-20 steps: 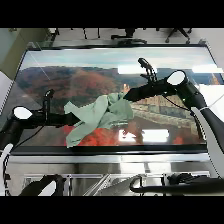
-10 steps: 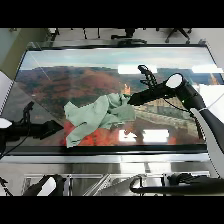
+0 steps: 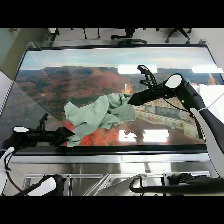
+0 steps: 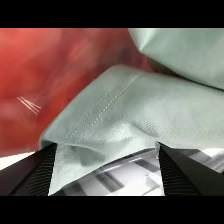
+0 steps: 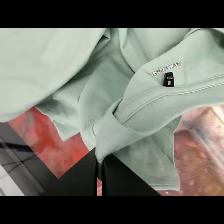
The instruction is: Fold the shirts.
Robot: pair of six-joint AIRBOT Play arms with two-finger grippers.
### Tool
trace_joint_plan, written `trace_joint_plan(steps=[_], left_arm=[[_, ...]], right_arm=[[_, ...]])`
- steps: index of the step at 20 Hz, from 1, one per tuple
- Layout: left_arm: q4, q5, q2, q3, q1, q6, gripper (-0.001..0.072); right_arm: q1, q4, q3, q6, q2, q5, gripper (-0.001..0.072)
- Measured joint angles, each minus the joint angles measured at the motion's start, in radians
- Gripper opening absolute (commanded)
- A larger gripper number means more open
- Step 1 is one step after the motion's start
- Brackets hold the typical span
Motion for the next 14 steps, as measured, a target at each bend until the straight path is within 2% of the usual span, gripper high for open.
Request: trace_joint_plan(steps=[4,6,10,14], left_arm=[[-0.006,0.028,-0.075,0.052,-0.102,-0.001,0.0392],[0.006,0.077,-0.090,0.083,-0.158,-0.009,0.0011],[0.009,0.088,-0.094,0.163,-0.214,-0.032,0.0007],[0.011,0.005,0.016,0.343,-0.192,-0.074,0.0007]], right_arm=[[0.000,0.000,0.000,-0.004,0.000,0.000,0.0020],[0.000,0.000,0.000,-0.005,0.000,0.000,0.0020],[-0.002,0.000,0.001,-0.006,0.006,0.001,0.0019],[-0.042,-0.001,0.079,-0.007,0.054,0.004,0.0018]])
